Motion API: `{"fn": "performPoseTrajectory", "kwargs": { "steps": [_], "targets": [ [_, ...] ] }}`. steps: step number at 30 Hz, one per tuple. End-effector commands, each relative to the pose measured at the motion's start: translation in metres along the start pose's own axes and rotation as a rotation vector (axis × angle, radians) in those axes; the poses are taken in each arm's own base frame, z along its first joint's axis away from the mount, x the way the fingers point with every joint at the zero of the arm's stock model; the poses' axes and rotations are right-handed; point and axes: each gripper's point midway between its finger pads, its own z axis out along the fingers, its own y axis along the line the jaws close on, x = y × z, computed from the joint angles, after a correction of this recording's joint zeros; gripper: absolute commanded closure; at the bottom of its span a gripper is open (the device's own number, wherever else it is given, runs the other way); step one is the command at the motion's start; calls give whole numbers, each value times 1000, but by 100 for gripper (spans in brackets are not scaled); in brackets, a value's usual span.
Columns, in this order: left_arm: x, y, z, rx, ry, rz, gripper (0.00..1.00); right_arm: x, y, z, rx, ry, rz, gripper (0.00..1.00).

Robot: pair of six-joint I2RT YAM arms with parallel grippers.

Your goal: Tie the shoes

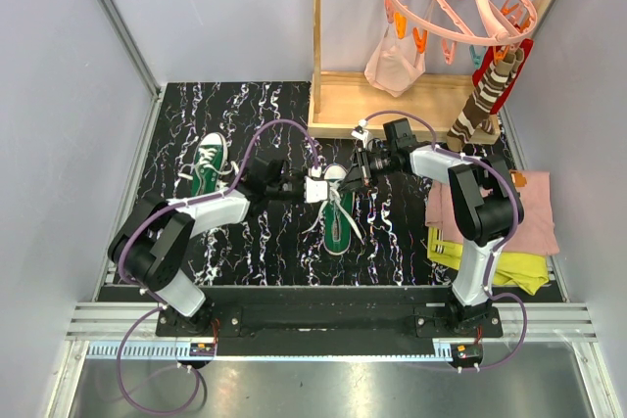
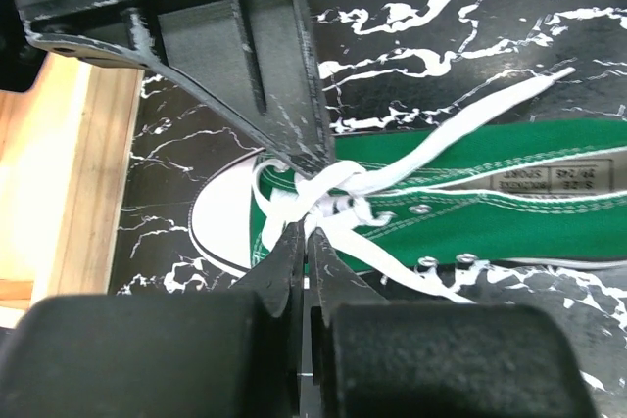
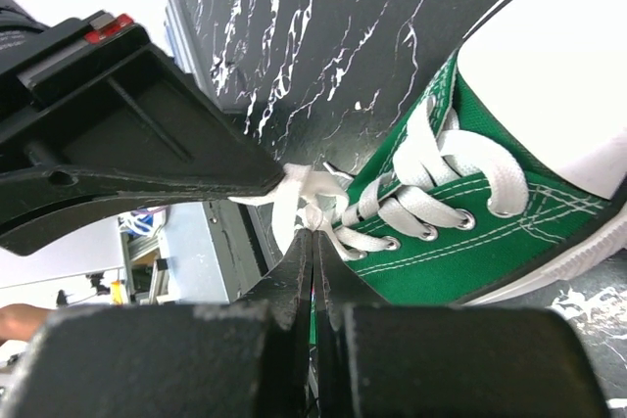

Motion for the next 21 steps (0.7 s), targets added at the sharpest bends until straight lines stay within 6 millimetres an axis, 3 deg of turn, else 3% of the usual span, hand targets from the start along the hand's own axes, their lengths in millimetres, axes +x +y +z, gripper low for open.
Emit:
{"fn": "performPoseTrajectory", "kwargs": {
  "steps": [1,14,21],
  "targets": [
    [-31,13,-10,-12,-73,81,100,-13,13,-12,22,-52,-78,100],
    [-23,-7,-25,28,-46,59,100,-10,4,-28,85,-86,-73,100],
    [-18,-15,-29,51,-27,44,100,3,0,-37,121,-78,-76,100]
  ]
}}
